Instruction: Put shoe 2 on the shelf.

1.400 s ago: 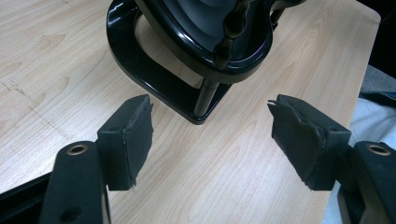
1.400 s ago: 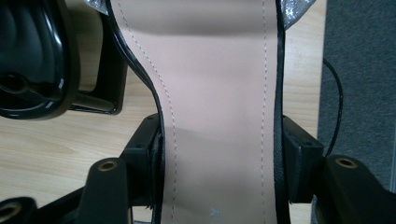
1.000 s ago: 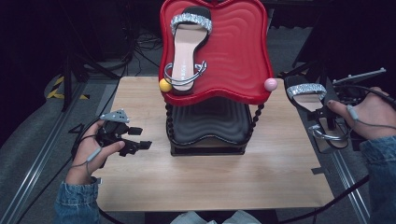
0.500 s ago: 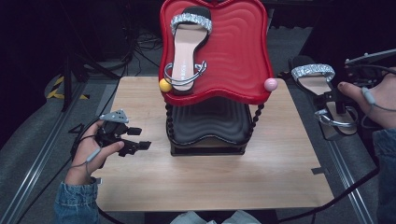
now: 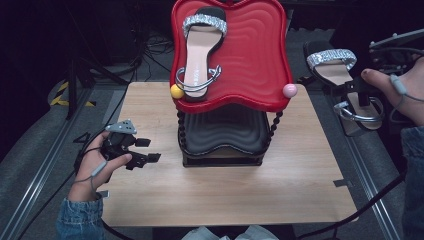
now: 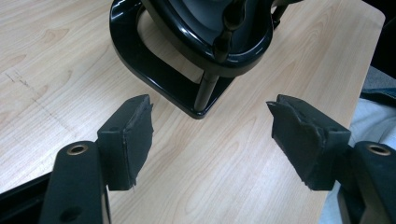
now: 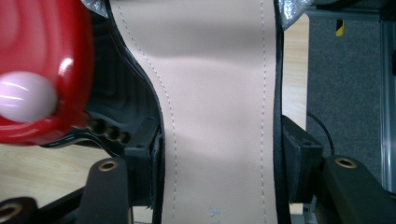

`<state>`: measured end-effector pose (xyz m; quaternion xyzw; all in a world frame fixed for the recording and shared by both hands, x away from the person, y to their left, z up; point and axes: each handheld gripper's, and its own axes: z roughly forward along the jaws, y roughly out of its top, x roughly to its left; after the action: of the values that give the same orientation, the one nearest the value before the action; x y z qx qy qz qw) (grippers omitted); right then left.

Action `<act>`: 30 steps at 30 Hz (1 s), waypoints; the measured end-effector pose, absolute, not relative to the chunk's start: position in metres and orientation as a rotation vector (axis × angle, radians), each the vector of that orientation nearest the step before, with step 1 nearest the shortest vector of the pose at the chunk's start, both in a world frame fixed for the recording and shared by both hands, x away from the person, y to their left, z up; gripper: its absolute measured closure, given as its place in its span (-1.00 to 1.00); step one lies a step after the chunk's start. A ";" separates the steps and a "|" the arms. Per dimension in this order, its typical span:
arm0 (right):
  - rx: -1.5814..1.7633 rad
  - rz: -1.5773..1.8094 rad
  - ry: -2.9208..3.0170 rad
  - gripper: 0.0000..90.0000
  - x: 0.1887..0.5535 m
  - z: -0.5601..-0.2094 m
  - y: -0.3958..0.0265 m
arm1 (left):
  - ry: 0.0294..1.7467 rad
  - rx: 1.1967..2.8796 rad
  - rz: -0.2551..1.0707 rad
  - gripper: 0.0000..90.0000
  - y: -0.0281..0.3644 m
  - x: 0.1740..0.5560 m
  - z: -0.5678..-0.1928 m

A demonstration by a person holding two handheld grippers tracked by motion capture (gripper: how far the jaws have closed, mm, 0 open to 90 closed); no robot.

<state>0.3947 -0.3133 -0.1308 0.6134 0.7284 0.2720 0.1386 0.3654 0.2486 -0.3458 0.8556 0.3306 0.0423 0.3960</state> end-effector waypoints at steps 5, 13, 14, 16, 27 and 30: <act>1.724 0.796 2.113 -0.04 0.398 -0.117 -0.298 | 0.844 2.170 0.117 -0.34 0.252 0.362 -0.345; 1.676 0.810 2.155 -0.04 0.403 -0.103 -0.269 | 0.861 2.165 0.117 -0.34 0.255 0.358 -0.347; 1.677 0.810 2.158 -0.04 0.404 -0.102 -0.265 | 0.861 2.165 0.117 -0.34 0.255 0.358 -0.347; 1.675 0.806 2.160 -0.04 0.405 -0.101 -0.262 | 0.866 2.163 0.112 -0.34 0.254 0.358 -0.348; 1.661 0.788 2.198 -0.04 0.418 -0.090 -0.222 | 0.850 2.166 0.111 -0.34 0.254 0.362 -0.348; 1.666 0.769 2.205 -0.04 0.422 -0.086 -0.212 | 0.848 2.164 0.103 -0.34 0.253 0.363 -0.347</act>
<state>0.4221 -0.2116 -0.0862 0.5753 0.7616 0.2655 0.1359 0.3630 0.2535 -0.3467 0.8540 0.3345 0.0406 0.3964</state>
